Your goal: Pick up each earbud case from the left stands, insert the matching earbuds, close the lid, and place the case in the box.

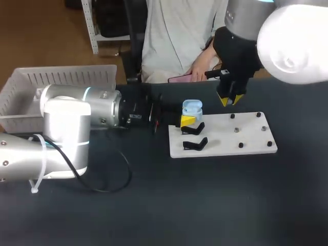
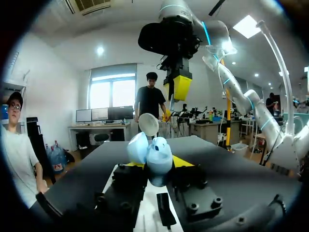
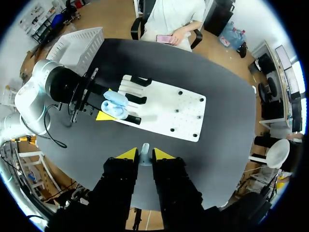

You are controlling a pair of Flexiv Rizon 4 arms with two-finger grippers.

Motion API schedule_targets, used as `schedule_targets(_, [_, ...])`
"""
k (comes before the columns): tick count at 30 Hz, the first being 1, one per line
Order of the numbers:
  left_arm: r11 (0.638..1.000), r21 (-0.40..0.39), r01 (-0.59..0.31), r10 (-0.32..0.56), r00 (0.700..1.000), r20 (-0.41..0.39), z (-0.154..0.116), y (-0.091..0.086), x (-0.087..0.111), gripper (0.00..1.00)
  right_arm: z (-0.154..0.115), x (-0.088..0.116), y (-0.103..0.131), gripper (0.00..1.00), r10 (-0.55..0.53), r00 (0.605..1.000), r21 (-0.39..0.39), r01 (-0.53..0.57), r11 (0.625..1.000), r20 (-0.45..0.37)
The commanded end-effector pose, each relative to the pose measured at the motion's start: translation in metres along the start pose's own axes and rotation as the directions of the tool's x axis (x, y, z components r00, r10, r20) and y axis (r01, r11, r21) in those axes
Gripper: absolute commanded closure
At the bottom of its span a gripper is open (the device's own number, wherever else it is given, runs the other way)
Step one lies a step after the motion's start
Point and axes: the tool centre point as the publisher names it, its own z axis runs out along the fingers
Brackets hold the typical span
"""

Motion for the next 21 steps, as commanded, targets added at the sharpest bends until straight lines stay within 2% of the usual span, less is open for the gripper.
schedule_targets(1, [1.0,-0.005,-0.003,0.003,1.0,0.0,0.001,-0.001,0.0,1.0,0.007,-0.008,0.011,1.0,-0.022,1.0,0.004,0.022,1.0,-0.01])
schedule_targets(7, [1.0,-0.005,-0.003,0.003,1.0,0.0,0.001,-0.001,0.0,1.0,0.008,-0.016,0.025,1.0,-0.084,0.996,0.009,0.084,0.996,-0.03])
schedule_targets(13, [1.0,-0.005,-0.003,0.003,1.0,0.0,0.001,-0.001,0.0,1.0,0.011,-0.027,0.035,1.0,-0.145,0.985,0.006,0.146,0.989,-0.09])
schedule_targets(21, [1.0,-0.005,-0.003,0.003,1.0,0.0,0.001,-0.001,0.0,1.0,0.022,-0.038,0.052,1.0,-0.174,0.976,0.028,0.179,0.984,-0.128])
